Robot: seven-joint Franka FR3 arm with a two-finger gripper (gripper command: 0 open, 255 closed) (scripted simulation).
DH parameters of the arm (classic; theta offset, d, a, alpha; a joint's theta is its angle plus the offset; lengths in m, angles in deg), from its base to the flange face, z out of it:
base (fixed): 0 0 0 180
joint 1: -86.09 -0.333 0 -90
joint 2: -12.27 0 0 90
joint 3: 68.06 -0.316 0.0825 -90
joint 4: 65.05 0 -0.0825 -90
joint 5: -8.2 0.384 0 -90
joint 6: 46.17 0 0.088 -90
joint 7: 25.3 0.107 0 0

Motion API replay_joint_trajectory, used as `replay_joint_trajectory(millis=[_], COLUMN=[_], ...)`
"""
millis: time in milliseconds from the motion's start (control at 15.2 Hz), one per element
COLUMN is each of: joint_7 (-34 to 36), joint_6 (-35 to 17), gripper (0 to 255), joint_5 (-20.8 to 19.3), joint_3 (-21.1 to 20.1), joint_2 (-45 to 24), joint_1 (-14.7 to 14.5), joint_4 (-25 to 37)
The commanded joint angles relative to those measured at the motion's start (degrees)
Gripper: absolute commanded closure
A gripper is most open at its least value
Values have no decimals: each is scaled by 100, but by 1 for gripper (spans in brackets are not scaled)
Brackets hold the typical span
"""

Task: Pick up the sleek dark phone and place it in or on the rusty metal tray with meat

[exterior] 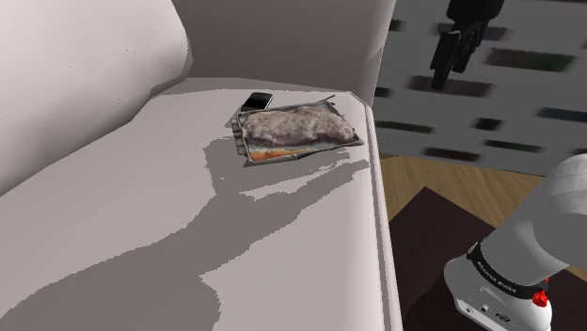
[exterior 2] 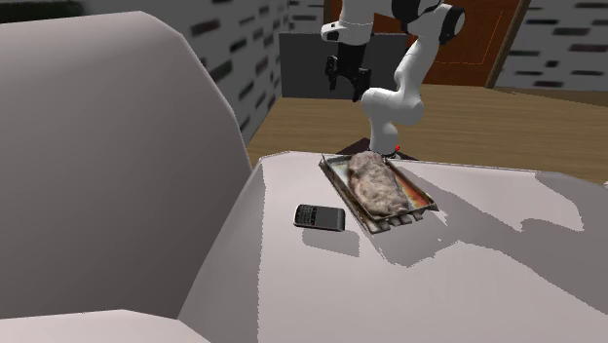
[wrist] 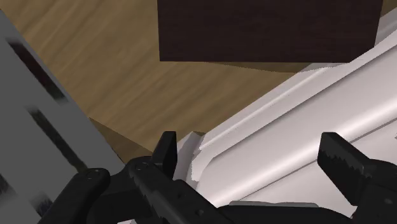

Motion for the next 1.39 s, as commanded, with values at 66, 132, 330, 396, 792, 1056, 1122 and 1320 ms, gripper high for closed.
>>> replay_joint_trajectory(millis=[66,132,330,396,792,1056,1122,1320], joint_7=[230,457,1130,1351,2663,3540,3760,4422], joint_6=[-81,-164,-416,-499,-966,-1208,-1256,-1361], gripper=[0,0,0,0,0,0,0,0], joint_5=[102,198,449,519,767,746,716,570], joint_3=[-119,-238,-582,-693,-1319,-1681,-1762,-1978], joint_2=[-118,-244,-667,-823,-1884,-2698,-2914,-3588], joint_1=[6,15,50,65,191,276,293,323], joint_4=[29,68,236,310,935,1524,1693,2253])
